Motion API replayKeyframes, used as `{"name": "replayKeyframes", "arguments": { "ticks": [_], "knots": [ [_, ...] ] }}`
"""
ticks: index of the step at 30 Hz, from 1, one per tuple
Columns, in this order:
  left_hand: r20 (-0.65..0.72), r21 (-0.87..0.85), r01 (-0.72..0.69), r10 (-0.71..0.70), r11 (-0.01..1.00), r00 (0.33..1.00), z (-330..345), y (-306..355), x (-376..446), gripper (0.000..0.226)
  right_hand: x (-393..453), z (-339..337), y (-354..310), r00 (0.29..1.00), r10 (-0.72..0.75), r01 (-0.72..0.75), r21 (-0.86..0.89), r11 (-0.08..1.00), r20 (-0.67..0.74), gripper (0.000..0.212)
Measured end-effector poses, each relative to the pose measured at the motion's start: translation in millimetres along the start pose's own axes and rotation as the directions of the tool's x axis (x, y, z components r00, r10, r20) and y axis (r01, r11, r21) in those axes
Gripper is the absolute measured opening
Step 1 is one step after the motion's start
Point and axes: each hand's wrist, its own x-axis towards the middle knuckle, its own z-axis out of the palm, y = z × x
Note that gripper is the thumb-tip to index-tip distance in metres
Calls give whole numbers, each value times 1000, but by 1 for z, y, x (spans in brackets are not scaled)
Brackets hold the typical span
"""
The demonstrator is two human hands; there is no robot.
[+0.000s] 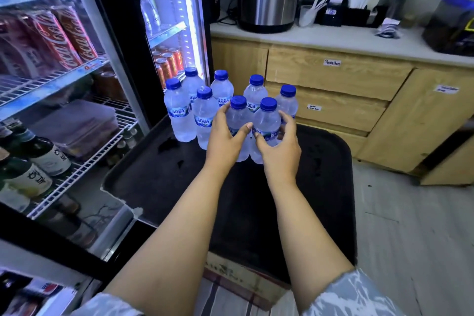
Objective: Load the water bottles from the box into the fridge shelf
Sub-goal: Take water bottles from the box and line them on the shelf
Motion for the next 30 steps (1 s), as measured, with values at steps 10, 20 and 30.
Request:
{"name": "replayKeyframes", "arguments": {
  "ticks": [10,20,30],
  "knots": [
    [-109,-6,-41,40,999,993,-39,23,-34,58,-32,-9,-34,998,-70,71,67,995,-4,58],
    [-431,127,-108,153,986,889,-211,75,-79,55,-101,53,-150,936,-252,167,323,932,245,51],
    [-750,329,-80,312,941,583,-422,138,-150,61,-221,162,-293,677,-543,166,616,770,497,48]
  ]
}}
